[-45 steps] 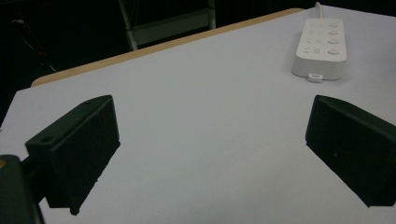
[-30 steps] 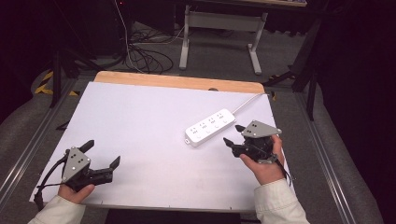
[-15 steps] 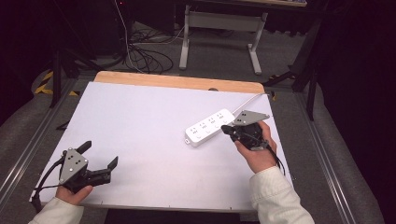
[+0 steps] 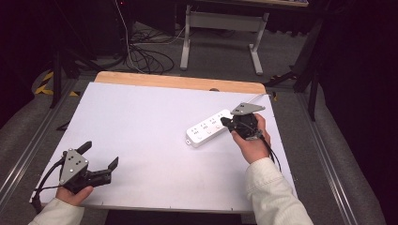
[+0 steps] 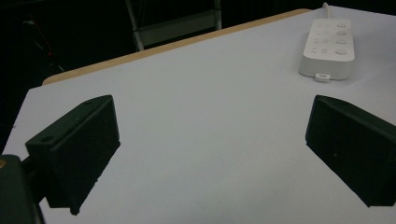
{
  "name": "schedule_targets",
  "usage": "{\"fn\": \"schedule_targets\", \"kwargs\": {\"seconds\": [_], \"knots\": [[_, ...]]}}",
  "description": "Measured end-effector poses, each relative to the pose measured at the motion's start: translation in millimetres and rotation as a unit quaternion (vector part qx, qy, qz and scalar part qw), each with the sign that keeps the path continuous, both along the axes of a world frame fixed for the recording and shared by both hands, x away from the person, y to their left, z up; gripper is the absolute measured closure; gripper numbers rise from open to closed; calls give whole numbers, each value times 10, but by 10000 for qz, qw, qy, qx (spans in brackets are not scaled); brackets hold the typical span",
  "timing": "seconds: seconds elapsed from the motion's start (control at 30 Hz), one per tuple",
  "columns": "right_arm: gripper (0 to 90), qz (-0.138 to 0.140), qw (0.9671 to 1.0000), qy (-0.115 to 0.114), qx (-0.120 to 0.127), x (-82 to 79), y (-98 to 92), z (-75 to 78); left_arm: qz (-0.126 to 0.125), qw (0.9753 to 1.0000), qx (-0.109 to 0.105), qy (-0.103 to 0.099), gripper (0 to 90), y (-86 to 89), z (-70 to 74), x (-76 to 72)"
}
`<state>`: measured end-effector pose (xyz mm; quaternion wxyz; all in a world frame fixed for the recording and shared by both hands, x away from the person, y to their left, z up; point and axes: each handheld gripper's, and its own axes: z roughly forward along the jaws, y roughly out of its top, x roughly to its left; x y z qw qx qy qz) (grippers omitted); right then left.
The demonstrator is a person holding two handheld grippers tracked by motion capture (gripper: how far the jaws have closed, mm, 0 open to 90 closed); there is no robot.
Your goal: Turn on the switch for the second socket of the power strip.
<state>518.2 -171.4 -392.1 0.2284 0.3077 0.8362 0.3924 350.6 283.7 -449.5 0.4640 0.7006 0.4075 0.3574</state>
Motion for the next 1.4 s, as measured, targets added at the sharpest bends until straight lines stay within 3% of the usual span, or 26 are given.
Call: {"fn": "schedule_targets", "kwargs": {"seconds": [0.43, 0.57, 0.63, 1.4], "knots": [[900, -211, 9991, 323, 181, 246, 33, -196, 9, 10000, 0, -1, 34, 1, -3, 4], [900, -275, 9978, 488, 345, 312, 33, -253, 3, 10000, -10, 14, 34, 1, -4, 6], [900, -360, 9952, 668, 615, 367, 13, -296, 2, 10000, -10, 14, 34, 1, -4, 6], [900, -620, 9951, 741, 190, 518, 93, -549, -2, 10000, -3, 18, 34, 5, -4, 8]]}}
